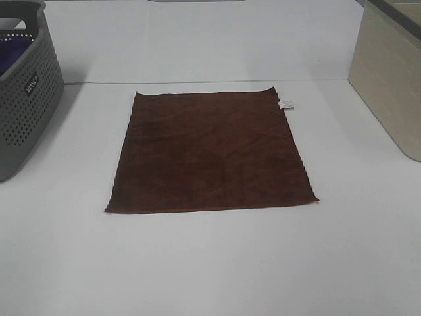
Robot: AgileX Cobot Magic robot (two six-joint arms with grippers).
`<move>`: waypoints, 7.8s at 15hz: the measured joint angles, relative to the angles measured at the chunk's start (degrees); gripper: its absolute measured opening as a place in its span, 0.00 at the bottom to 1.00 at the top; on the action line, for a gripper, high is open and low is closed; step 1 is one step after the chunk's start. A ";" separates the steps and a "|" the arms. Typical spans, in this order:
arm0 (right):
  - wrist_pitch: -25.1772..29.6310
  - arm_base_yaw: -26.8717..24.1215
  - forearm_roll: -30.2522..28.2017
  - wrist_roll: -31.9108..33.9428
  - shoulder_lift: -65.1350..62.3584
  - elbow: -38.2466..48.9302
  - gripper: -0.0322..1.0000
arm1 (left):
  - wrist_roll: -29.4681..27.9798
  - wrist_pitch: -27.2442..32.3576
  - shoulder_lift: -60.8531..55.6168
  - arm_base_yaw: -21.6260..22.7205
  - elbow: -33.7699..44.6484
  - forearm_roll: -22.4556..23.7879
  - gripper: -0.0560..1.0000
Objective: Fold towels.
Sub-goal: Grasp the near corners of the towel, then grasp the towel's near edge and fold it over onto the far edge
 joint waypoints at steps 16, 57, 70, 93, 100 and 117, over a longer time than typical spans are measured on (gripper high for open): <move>0.00 0.00 0.00 0.00 0.00 0.00 0.79 | 0.00 0.00 0.00 0.00 0.00 0.00 0.72; 0.00 0.00 0.00 0.00 0.00 0.00 0.79 | 0.00 0.00 0.00 0.00 0.00 0.00 0.72; -0.06 0.00 0.23 0.00 0.00 -0.06 0.78 | 0.00 -9.74 1.03 0.00 -1.03 -2.01 0.72; -24.29 0.00 18.45 -6.65 89.61 -27.22 0.77 | 31.05 -30.19 90.53 0.00 -12.55 -65.26 0.72; -14.32 -0.74 29.74 -20.00 108.86 -38.56 0.76 | 37.24 -20.45 110.24 0.00 -22.29 -71.51 0.72; -10.20 1.95 39.53 -29.97 123.99 -42.40 0.52 | 37.47 -27.67 119.58 -14.15 -28.13 -73.57 0.54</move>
